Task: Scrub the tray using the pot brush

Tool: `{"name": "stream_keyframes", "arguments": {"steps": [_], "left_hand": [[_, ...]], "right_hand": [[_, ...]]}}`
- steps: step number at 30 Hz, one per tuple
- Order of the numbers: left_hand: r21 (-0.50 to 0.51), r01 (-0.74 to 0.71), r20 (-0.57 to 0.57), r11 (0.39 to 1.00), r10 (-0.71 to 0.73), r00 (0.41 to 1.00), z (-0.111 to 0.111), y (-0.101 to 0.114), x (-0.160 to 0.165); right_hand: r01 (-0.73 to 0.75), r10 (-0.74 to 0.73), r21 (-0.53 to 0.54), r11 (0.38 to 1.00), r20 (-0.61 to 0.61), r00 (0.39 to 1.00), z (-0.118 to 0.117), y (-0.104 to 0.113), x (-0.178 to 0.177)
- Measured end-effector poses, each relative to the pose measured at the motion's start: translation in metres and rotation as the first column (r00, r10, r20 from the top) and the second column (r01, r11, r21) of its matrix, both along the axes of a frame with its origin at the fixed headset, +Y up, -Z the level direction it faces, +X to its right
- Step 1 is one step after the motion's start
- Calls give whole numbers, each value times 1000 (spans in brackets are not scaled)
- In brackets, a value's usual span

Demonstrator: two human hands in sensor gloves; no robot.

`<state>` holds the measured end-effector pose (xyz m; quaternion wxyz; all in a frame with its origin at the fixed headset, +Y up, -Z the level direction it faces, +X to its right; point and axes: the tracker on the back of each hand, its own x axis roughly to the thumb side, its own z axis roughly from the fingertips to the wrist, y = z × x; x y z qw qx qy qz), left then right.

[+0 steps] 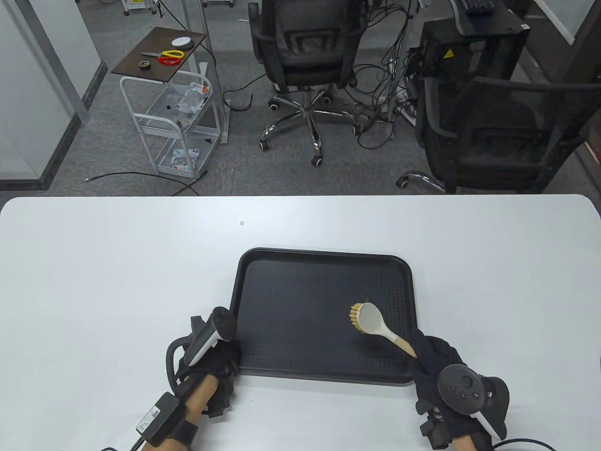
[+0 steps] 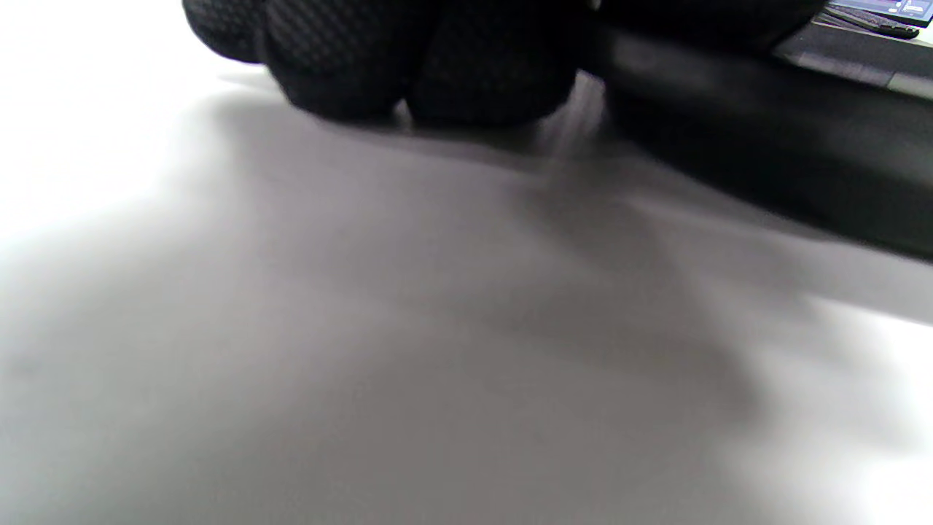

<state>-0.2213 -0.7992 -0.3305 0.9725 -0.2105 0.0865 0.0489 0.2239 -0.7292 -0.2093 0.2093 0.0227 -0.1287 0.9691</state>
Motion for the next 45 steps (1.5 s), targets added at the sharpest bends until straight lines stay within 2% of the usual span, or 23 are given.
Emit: {"name": "stream_keyframes", "arguments": {"steps": [4, 14, 26, 33, 36, 40, 42, 45], "left_hand": [[6, 19, -24, 1000, -19, 1000, 0, 0, 3], [17, 43, -76, 999, -41, 996, -5, 0, 6], [-4, 100, -153, 995, -100, 983, -67, 0, 6], [10, 81, -198, 997, -78, 977, -88, 0, 5], [10, 79, -204, 997, -75, 976, -89, 0, 5], [83, 62, -204, 995, -44, 978, -80, 3, -1], [138, 30, -202, 990, -2, 979, -72, 12, -5], [256, -54, -141, 965, 93, 986, -54, 39, -12]], "right_hand": [[37, -37, 55, 998, -10, 999, 8, 5, -3], [72, -68, 66, 995, -71, 995, 13, 3, -2], [68, -63, 73, 995, -62, 996, 12, 1, -2], [76, -72, 66, 995, -62, 996, 11, 1, -1], [81, -77, 67, 994, -62, 995, 11, 1, -1], [91, -87, 74, 993, -62, 994, 12, 1, 1], [90, -85, 71, 993, -62, 994, 12, 1, 1], [81, -77, 71, 994, -53, 996, 11, 1, 1]]}}
